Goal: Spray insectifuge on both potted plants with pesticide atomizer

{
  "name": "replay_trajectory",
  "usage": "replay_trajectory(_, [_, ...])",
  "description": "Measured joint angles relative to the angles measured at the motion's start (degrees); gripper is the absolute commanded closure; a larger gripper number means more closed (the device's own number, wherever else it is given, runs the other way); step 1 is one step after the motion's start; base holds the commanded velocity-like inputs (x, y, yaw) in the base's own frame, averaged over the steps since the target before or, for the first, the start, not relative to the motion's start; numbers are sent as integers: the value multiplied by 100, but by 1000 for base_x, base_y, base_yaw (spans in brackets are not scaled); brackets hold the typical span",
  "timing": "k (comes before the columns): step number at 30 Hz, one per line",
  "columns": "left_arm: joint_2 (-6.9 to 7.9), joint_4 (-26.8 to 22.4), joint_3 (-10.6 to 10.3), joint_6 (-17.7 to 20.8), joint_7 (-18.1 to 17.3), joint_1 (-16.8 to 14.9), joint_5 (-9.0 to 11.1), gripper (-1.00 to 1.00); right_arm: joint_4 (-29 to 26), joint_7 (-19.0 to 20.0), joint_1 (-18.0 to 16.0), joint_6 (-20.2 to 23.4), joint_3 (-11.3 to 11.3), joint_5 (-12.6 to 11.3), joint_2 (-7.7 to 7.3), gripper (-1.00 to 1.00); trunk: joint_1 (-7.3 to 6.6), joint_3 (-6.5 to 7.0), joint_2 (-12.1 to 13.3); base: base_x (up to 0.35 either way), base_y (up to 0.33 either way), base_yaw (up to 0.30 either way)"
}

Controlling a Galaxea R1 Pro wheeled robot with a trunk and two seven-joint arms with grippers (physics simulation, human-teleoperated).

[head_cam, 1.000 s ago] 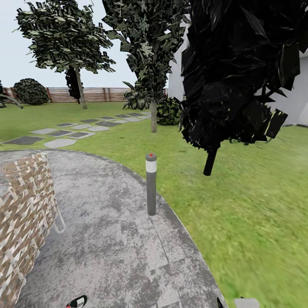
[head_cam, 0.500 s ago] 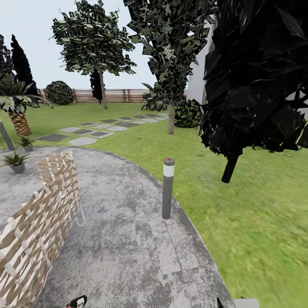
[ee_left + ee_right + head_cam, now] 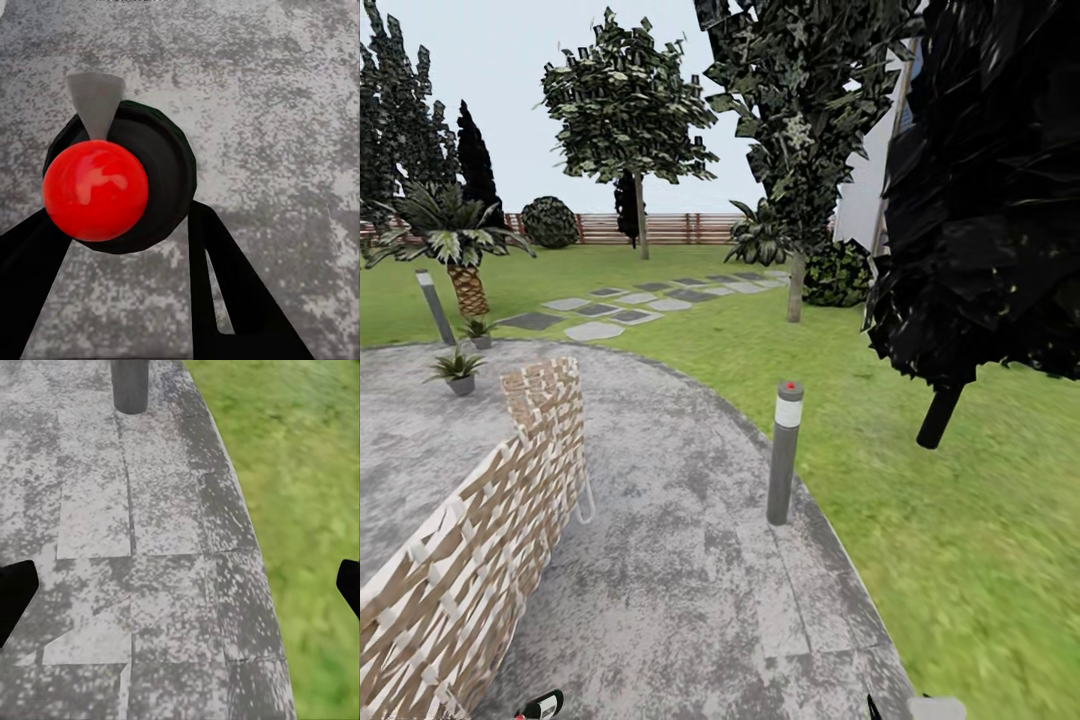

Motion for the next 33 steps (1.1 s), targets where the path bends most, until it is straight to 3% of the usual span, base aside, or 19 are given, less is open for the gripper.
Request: replay_trajectory(33, [22, 4, 6, -7, 0, 6, -1, 100, 7, 4, 1, 2, 1, 14, -11, -100, -725, 604, 1324, 0, 0, 8])
